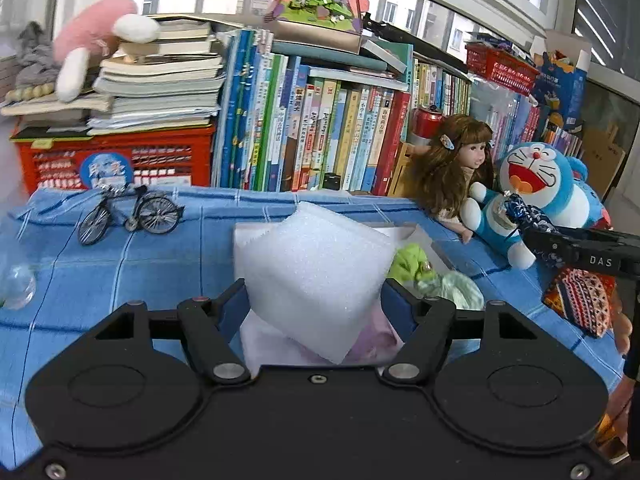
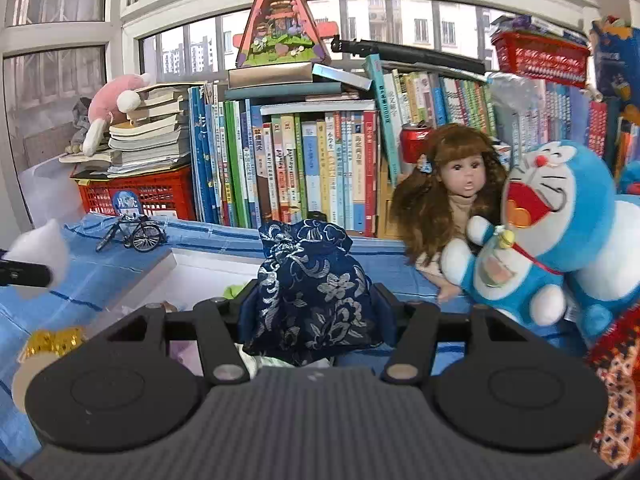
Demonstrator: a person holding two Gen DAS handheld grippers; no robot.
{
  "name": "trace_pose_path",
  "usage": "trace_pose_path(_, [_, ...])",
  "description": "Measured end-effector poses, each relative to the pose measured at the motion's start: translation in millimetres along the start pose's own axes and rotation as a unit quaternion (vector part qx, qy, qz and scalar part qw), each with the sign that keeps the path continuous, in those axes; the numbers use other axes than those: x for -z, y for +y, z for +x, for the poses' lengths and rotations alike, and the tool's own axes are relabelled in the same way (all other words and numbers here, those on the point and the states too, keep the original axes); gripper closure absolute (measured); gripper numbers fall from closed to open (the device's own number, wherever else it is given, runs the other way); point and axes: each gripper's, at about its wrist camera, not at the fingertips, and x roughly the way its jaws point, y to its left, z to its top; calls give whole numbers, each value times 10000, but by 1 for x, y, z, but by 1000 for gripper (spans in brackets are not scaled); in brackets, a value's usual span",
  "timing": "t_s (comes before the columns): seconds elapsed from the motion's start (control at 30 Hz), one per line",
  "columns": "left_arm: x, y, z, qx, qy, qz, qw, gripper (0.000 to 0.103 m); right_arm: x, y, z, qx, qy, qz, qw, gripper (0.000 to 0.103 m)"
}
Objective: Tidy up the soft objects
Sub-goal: 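Carry the foam block over the tray with the left tool while the right tool carries the pouch there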
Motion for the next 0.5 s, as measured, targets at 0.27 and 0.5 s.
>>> trace_pose_path(0.27, [-34,-1,76,-7,600,-172,9980,34,-19,2,49,-102,418,118,9990,41])
trace_pose_path(0.5, [-36,3,135,-220,1136,-117,9932,34,-18,2,89,-132,771,159,9968,41])
